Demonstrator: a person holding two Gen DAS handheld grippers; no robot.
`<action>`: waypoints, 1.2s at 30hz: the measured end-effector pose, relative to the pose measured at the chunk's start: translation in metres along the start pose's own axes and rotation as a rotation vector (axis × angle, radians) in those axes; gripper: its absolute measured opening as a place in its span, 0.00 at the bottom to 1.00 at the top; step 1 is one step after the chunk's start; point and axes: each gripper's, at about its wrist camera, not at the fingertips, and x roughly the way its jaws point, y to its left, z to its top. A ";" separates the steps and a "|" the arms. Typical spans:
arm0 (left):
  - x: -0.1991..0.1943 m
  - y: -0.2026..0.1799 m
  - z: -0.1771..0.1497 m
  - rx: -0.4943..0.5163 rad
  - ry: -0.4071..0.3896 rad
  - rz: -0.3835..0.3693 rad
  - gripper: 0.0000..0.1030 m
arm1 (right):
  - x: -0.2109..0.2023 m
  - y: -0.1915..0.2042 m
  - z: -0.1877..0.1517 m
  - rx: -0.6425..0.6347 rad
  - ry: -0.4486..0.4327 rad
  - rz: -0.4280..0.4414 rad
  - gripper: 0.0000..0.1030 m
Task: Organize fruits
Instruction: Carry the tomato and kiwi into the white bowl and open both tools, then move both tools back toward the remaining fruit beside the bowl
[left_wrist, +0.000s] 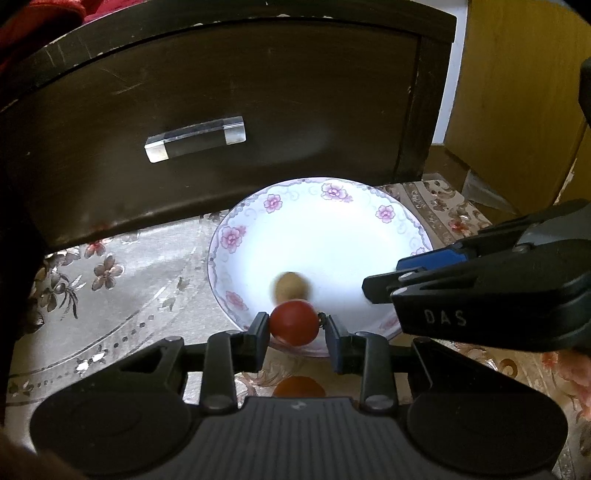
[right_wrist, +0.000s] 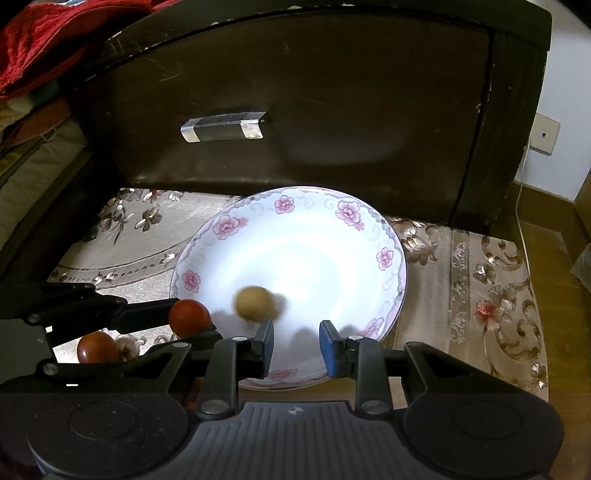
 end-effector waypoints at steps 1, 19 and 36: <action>0.000 0.000 0.000 0.001 0.001 0.005 0.39 | -0.001 0.000 0.000 0.002 -0.002 -0.003 0.25; -0.022 0.001 -0.004 0.000 -0.019 0.068 0.46 | -0.015 0.009 -0.002 -0.005 -0.039 -0.013 0.34; -0.039 -0.002 -0.012 0.018 -0.029 0.103 0.50 | -0.027 0.024 -0.007 -0.040 -0.046 0.012 0.37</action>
